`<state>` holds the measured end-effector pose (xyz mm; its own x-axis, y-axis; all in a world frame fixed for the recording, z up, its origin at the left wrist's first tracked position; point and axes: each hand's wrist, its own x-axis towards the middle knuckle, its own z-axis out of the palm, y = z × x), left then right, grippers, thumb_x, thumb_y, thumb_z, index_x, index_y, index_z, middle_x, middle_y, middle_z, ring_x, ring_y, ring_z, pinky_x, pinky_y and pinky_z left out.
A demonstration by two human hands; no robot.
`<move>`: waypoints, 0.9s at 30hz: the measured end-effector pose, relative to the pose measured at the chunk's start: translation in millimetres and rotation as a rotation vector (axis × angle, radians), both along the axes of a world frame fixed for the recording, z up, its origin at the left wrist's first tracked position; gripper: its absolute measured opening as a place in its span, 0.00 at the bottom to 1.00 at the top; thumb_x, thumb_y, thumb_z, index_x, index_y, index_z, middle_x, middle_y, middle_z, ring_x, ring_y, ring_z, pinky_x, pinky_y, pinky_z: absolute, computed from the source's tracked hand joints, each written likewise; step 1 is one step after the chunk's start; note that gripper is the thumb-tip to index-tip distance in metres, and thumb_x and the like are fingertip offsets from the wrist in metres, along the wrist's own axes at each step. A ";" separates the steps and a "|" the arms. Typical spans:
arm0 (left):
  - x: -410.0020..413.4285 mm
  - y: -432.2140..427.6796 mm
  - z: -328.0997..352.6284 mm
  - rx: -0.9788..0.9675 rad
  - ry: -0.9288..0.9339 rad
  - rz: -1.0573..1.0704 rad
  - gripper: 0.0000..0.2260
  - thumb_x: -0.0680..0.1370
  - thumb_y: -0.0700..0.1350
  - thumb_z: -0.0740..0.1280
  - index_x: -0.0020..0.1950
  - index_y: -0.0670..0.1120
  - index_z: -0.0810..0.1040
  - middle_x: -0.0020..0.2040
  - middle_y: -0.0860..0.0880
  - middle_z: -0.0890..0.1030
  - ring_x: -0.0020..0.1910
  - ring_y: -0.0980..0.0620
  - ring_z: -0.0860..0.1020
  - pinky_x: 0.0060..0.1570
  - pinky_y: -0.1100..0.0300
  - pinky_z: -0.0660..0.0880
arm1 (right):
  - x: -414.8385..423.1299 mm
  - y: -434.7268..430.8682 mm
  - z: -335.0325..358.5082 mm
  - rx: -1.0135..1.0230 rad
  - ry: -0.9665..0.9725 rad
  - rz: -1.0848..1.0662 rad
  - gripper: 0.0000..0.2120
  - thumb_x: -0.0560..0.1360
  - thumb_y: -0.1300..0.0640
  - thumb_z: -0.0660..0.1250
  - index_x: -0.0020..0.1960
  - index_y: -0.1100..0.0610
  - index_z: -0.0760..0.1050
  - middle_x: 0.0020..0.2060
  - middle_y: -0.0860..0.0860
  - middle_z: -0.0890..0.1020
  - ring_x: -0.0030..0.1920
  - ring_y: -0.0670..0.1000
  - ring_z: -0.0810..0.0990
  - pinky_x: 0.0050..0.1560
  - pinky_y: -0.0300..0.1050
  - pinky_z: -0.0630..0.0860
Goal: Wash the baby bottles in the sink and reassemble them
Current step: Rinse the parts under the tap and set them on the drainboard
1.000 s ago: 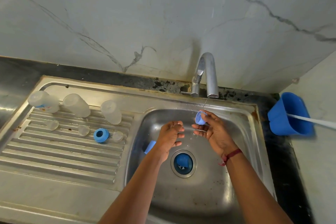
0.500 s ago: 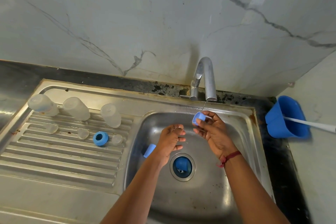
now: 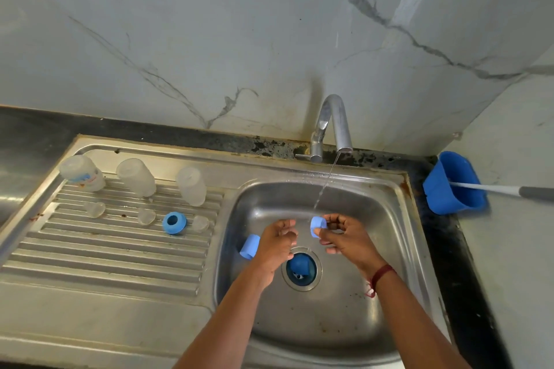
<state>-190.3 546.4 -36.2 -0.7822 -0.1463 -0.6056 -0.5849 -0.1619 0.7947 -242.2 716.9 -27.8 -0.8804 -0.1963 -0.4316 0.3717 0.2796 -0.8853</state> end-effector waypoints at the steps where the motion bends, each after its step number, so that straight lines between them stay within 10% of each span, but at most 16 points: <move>1: 4.2 -0.9 0.7 -0.007 0.000 -0.004 0.15 0.80 0.37 0.63 0.64 0.49 0.76 0.53 0.53 0.80 0.54 0.51 0.80 0.56 0.52 0.78 | 3.6 -0.4 2.3 0.007 0.006 0.007 0.11 0.71 0.57 0.77 0.52 0.53 0.81 0.46 0.53 0.86 0.43 0.51 0.85 0.45 0.47 0.83; 21: 59.6 -32.3 28.9 0.001 0.023 0.262 0.06 0.78 0.39 0.67 0.54 0.46 0.79 0.48 0.47 0.84 0.43 0.51 0.82 0.44 0.56 0.75 | 55.8 -40.6 6.6 0.006 0.131 0.074 0.15 0.71 0.63 0.75 0.52 0.47 0.79 0.52 0.45 0.83 0.42 0.53 0.85 0.40 0.46 0.82; 27: 58.0 -69.9 52.6 0.084 0.127 0.434 0.05 0.77 0.33 0.66 0.48 0.42 0.79 0.39 0.41 0.78 0.30 0.51 0.74 0.27 0.64 0.69 | 56.4 -96.7 32.3 -0.069 0.236 0.110 0.19 0.69 0.68 0.75 0.54 0.49 0.79 0.51 0.44 0.83 0.40 0.49 0.84 0.45 0.47 0.82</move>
<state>-132.2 476.5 16.4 -0.7280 -0.4314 -0.5328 -0.3479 -0.4371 0.8294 -185.8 620.3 4.5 -0.9269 -0.3182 -0.1989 0.1233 0.2424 -0.9623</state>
